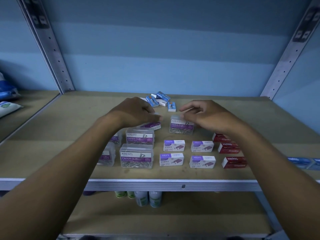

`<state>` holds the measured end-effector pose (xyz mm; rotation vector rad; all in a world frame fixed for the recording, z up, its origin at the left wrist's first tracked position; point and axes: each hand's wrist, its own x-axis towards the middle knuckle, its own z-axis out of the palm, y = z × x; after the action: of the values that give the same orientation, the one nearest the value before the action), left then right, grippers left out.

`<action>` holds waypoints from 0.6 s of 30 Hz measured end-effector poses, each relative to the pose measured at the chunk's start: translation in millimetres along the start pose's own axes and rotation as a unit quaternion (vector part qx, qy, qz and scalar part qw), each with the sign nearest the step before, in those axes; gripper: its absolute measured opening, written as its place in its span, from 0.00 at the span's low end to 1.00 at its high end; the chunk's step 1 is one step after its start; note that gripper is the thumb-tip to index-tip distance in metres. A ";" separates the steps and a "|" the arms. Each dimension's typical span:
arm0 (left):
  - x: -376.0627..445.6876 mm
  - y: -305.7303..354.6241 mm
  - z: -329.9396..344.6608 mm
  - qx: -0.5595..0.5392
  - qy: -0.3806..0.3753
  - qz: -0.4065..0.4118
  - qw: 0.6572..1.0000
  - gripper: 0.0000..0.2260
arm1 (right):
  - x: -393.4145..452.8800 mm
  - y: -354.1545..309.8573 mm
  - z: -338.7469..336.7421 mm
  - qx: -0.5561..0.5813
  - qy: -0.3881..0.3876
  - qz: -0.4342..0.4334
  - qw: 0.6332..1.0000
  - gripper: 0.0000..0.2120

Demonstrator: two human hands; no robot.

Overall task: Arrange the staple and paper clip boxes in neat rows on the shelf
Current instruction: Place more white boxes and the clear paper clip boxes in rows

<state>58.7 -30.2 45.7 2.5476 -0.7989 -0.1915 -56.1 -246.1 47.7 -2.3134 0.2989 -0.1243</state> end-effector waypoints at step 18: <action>11.1 8.6 5.5 -0.069 0.090 0.038 0.993 0.11 | 7.5 -0.2 14.3 -0.076 0.002 -0.033 0.997 0.17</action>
<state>62.0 -44.9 44.9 2.3613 -0.7822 0.0076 -46.2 -237.8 38.0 -2.4746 0.2416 -0.1426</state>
